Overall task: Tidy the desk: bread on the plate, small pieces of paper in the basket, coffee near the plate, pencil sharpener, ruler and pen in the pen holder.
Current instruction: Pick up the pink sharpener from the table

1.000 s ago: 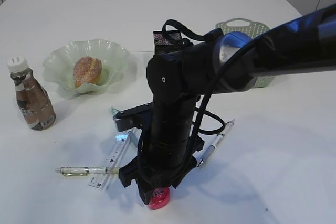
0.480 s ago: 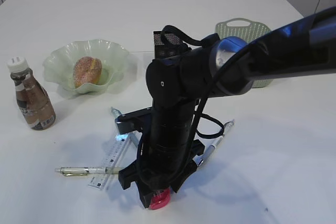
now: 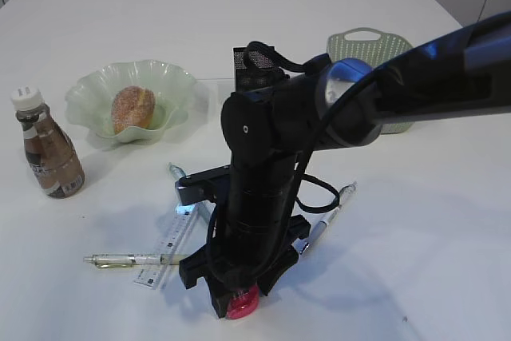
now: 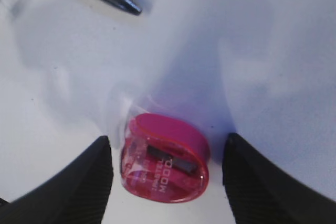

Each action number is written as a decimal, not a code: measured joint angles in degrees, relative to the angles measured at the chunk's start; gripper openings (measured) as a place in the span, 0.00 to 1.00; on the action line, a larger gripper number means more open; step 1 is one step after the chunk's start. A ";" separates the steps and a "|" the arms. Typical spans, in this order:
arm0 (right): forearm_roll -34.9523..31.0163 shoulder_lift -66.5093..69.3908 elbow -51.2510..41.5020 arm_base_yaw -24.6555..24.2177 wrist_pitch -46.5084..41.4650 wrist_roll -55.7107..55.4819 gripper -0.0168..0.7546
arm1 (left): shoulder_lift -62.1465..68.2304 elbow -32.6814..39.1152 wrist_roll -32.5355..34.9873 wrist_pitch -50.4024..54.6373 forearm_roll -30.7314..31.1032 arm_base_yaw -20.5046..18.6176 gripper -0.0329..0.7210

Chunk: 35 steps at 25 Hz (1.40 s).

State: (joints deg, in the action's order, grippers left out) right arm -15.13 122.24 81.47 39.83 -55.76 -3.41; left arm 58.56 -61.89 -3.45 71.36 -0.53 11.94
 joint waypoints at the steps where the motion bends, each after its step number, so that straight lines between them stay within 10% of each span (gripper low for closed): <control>1: 0.00 0.00 0.00 0.00 0.00 -0.12 0.70 | 0.00 0.00 0.00 0.00 0.00 0.00 0.57; 35: 4.59 1.06 3.65 0.00 -6.03 -0.34 0.50 | 0.00 0.00 0.00 0.00 1.53 0.00 0.57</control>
State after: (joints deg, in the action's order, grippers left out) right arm -10.54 123.30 85.11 39.83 -61.80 -3.75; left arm 58.56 -61.89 -3.45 71.36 1.00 11.94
